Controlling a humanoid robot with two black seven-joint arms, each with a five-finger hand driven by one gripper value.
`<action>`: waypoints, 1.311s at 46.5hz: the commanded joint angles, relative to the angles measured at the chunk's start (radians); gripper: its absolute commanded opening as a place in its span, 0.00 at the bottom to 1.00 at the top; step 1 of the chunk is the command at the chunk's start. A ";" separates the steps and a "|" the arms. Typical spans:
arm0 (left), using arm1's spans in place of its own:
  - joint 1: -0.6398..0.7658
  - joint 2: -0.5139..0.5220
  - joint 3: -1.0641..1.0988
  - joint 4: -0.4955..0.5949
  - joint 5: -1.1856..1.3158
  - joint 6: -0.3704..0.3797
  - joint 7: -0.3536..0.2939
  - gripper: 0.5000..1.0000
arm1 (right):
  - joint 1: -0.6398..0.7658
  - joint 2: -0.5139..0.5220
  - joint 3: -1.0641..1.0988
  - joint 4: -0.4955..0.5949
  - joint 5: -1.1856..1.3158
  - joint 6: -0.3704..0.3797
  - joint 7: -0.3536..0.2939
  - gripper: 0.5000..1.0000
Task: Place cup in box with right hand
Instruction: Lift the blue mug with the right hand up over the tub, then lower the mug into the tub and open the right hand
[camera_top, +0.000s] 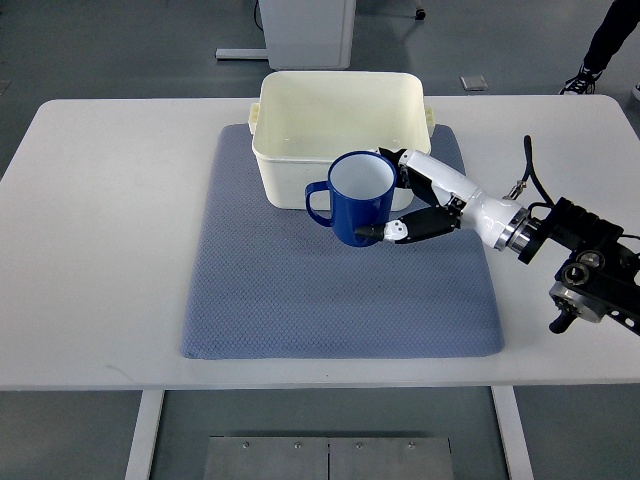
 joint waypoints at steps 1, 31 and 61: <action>0.000 0.000 0.000 0.000 0.000 0.000 0.000 1.00 | 0.031 -0.024 0.013 0.004 0.011 0.004 -0.015 0.00; 0.000 0.000 0.000 0.000 0.001 0.000 0.000 1.00 | 0.255 0.201 0.093 -0.350 0.089 -0.041 -0.209 0.00; 0.000 0.000 0.000 0.000 0.000 0.000 0.000 1.00 | 0.230 0.400 -0.011 -0.564 0.088 -0.127 -0.215 0.00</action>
